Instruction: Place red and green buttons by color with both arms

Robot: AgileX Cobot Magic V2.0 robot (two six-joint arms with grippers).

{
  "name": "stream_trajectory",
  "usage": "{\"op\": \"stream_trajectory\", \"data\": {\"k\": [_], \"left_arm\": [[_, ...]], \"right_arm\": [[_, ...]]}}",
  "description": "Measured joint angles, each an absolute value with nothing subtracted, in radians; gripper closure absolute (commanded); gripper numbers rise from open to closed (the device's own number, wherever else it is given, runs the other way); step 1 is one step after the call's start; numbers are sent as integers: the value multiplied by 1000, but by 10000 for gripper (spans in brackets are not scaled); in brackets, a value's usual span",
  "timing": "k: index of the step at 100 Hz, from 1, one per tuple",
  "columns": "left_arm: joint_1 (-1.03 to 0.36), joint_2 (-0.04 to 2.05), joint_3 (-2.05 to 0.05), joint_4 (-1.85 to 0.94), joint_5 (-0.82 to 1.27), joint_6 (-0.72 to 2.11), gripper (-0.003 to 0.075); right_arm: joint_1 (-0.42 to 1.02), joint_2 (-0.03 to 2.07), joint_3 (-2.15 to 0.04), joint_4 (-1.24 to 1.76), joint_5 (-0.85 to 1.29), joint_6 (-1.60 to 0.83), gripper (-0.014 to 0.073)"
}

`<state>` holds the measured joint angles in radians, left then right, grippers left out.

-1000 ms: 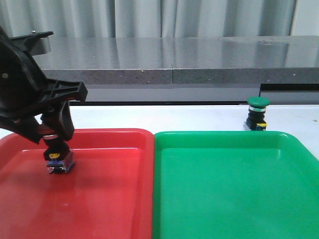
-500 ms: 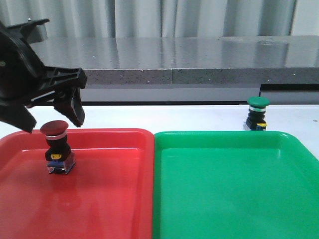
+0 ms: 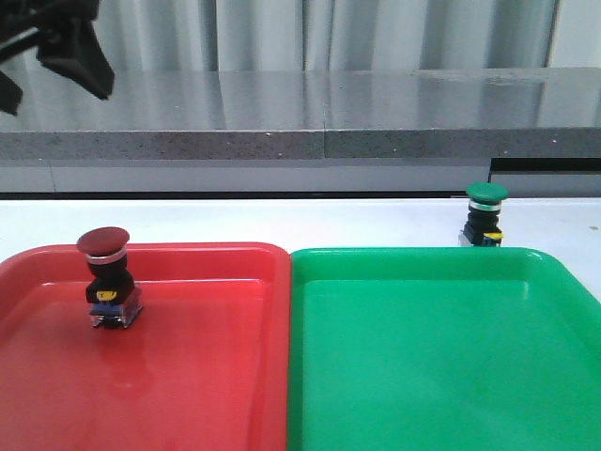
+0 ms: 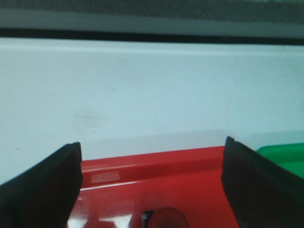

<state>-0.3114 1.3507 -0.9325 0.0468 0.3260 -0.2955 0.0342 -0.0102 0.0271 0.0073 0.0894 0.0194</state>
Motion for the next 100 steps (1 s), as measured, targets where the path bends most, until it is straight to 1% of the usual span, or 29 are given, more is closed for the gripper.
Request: {"op": "stream_trajectory", "data": {"k": [28,62,67,74,79,100], "left_arm": [[-268,1185,-913,131,330,-296,155],[-262,910,-743,155,337,-296,164],[-262,870,-716,155,337,-296,199],[-262,815,-681,157,339,-296,281],[-262,780,-661,161,340,-296,354],[-262,676,-626,194,345,-296,716]], "right_arm": [[34,-10,27,7,89,19,660],[34,-10,27,7,89,19,660],[34,-10,27,7,89,19,660],[34,-10,27,7,89,19,660],[34,-10,27,7,89,19,660],[34,-10,27,7,89,19,660]]}}
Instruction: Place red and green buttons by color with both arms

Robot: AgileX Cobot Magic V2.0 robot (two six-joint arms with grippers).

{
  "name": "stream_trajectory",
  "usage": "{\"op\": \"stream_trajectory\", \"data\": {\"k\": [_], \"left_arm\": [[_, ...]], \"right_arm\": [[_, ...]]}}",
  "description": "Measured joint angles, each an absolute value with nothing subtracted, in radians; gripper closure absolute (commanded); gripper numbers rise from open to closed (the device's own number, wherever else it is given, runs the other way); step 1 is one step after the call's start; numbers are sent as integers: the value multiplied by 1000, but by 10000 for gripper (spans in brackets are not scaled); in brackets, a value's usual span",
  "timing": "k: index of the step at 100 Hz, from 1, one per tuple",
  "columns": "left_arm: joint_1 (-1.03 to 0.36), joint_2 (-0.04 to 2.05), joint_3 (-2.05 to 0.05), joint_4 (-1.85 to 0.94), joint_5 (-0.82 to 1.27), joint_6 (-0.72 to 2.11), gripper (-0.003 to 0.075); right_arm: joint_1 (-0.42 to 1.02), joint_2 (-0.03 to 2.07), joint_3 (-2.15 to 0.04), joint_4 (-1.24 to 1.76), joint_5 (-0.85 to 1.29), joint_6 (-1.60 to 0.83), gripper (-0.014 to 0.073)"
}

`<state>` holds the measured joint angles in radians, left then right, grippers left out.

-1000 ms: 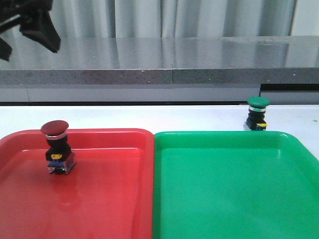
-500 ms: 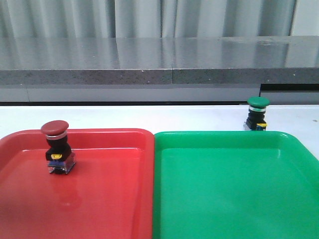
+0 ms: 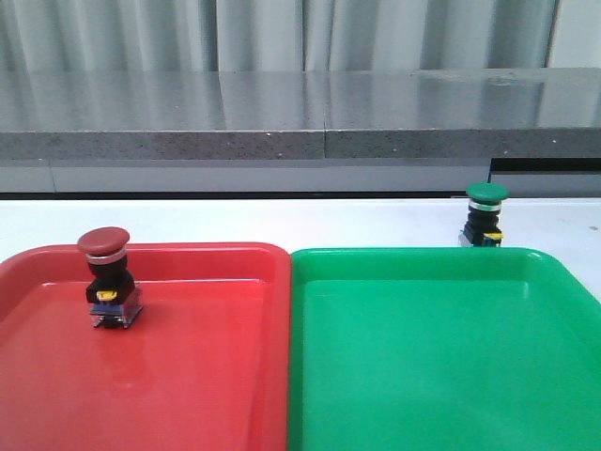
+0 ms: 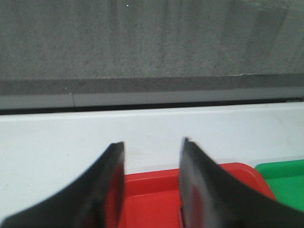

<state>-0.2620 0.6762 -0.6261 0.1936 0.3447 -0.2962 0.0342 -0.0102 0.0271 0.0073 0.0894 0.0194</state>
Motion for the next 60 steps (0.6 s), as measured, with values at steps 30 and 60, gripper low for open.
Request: {"op": "stream_trajectory", "data": {"k": [30,60], "left_arm": [[-262,669,-626,204,349,-296,739],[-262,669,-626,204,349,-296,739]], "right_arm": [[34,-10,27,7,89,19,660],[34,-10,27,7,89,19,660]]}}
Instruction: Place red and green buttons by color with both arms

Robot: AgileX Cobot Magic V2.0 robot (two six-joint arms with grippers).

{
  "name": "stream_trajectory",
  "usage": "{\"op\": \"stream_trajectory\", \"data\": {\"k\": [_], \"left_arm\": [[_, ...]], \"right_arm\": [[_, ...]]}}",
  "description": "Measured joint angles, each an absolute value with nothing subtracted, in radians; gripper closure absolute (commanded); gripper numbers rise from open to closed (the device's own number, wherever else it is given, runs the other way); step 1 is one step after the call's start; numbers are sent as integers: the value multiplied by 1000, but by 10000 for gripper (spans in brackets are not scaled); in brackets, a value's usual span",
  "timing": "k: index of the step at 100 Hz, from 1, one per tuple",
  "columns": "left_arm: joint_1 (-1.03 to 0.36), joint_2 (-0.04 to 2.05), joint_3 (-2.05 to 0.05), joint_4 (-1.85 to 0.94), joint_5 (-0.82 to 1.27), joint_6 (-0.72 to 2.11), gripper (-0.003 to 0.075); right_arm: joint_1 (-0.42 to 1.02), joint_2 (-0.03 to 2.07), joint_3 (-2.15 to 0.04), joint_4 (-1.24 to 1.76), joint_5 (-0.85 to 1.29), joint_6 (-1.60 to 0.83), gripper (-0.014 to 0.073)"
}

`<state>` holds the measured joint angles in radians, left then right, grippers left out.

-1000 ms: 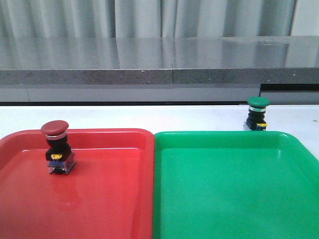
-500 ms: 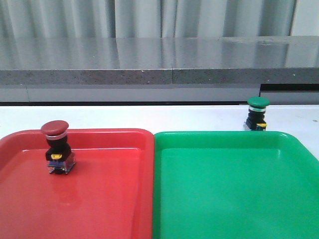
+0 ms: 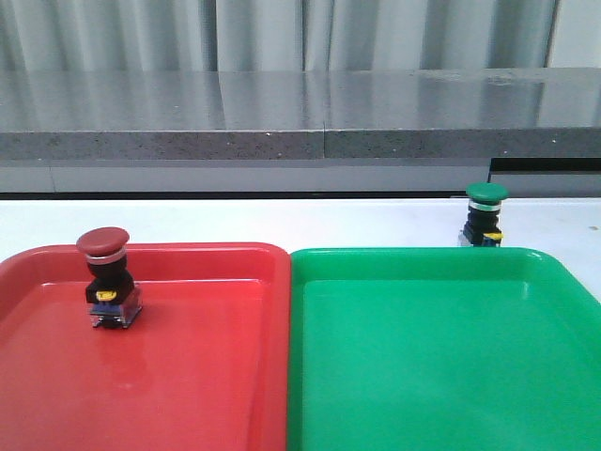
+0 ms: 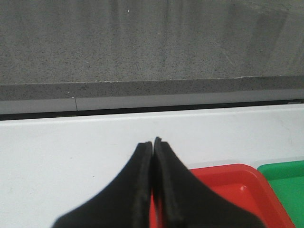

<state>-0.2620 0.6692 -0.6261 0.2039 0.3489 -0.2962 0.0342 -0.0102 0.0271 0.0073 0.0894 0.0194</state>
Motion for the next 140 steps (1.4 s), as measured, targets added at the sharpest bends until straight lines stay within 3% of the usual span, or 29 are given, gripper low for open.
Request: {"op": "stream_trajectory", "data": {"k": [47,71,103,140], "left_arm": [[-252,657,-626,236,342,-292,739],[-189,542,-568,115,294,-100,739],[-113,326,-293,26,111,-14,739],[-94,30,2,19,47,-9,739]], "right_arm": [[34,-10,27,7,89,19,660],[34,-10,27,7,89,19,660],[34,-10,27,7,89,19,660],[34,-10,27,7,89,19,660]]}}
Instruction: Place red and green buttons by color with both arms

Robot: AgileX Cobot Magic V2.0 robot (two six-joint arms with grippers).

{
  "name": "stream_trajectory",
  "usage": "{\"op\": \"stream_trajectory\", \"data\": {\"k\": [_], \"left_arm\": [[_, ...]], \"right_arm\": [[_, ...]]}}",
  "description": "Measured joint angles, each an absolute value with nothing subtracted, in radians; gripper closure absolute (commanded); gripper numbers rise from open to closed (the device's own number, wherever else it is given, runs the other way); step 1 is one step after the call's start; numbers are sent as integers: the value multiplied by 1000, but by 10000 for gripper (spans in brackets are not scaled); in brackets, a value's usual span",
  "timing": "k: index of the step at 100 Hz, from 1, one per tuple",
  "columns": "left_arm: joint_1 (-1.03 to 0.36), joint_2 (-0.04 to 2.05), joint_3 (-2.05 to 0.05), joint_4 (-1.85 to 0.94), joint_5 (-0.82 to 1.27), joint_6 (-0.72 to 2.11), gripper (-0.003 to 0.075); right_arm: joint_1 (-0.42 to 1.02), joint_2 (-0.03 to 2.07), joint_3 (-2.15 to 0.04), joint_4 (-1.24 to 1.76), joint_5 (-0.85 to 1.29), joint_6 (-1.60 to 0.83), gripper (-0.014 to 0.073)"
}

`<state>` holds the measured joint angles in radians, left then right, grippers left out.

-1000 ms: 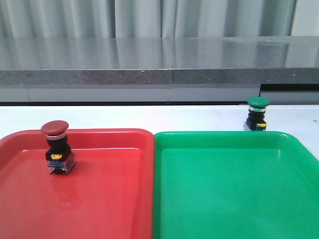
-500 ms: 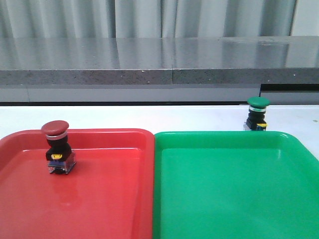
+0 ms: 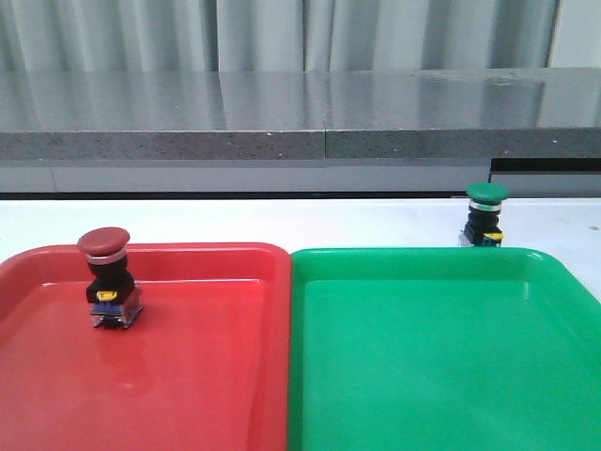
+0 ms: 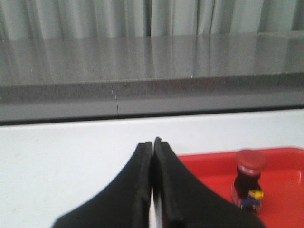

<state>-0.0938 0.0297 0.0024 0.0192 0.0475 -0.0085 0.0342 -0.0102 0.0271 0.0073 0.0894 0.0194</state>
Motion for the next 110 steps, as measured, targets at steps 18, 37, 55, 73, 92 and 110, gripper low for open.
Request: {"op": "stream_trajectory", "data": {"k": [18,37,55,73,92,110], "left_arm": [[-92,-6,2,21,36,-9,739],[-92,-6,2,44,38,-9,739],[-92,-6,2,47,39,-8,739],[-92,-6,2,48,39,-8,739],[-92,-6,2,49,39,-8,739],[-92,-6,2,49,39,-8,739]], "right_arm": [[34,-10,27,7,89,19,660],[34,-10,27,7,89,19,660],[34,-10,27,7,89,19,660],[34,-10,27,7,89,19,660],[34,-10,27,7,89,19,660],[34,-10,27,7,89,19,660]]}}
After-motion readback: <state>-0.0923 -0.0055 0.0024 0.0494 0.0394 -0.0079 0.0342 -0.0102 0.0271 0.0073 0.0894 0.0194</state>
